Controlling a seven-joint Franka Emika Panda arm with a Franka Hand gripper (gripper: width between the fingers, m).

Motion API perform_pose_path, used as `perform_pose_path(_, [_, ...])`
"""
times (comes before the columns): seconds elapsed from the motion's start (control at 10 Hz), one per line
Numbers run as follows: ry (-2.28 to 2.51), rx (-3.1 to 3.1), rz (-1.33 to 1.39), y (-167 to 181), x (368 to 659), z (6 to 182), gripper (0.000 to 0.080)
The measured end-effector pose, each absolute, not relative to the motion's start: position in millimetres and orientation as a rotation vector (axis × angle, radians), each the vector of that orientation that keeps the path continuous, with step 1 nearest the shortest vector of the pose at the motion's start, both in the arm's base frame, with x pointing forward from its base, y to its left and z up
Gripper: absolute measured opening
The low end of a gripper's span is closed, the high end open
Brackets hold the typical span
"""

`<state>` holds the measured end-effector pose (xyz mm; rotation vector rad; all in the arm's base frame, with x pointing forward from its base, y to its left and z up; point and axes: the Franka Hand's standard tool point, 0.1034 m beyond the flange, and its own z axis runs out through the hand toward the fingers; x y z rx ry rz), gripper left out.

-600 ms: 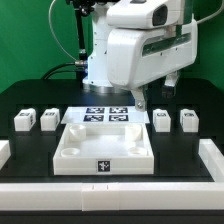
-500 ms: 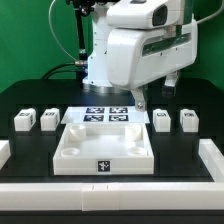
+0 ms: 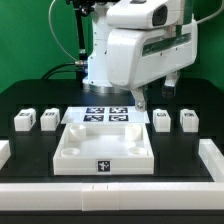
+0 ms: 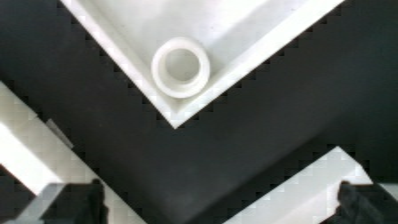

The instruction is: Assemble one leg

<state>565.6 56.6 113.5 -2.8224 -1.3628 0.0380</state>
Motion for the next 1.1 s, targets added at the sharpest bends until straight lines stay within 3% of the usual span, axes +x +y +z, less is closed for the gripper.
perform_pose_path(0.5, [-1.416,-2.796,0.037,56,564,112.9,0.0650])
perform_pose_path(0.7, [-1.516,-2.746,0.038,52,526,100.7,0.0650])
perform_pose_path(0.9, [-1.930,-2.466,0.038,27,471,79.8,0.0650])
perform_pose_path(1.1, [-2.198,-2.214,0.019,-3,446,51.4,0.0650])
